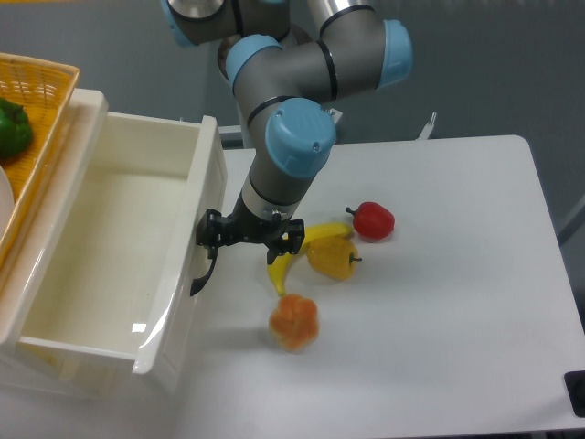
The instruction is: Slide open the top white drawer
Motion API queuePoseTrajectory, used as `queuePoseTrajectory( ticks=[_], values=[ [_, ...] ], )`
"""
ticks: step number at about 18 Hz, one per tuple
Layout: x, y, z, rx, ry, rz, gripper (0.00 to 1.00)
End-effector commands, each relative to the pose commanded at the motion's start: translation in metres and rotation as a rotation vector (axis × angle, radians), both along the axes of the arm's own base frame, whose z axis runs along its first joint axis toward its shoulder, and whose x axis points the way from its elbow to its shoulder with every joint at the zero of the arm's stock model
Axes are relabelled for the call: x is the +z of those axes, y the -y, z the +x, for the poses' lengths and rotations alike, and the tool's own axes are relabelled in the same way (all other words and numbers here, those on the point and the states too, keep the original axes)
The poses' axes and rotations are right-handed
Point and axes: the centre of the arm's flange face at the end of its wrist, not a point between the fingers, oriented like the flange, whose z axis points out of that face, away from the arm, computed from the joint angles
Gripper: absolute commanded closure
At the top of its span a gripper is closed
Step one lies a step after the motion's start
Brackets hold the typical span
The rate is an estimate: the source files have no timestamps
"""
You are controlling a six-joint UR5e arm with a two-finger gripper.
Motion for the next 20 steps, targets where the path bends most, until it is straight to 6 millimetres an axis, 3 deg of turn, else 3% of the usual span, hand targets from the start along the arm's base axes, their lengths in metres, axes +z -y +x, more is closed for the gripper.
queuePoseTrajectory(
  ticks=[20],
  values=[
    [0.002,0.006,-0.020,0.026,-0.005,0.009,0.00]
  ],
)
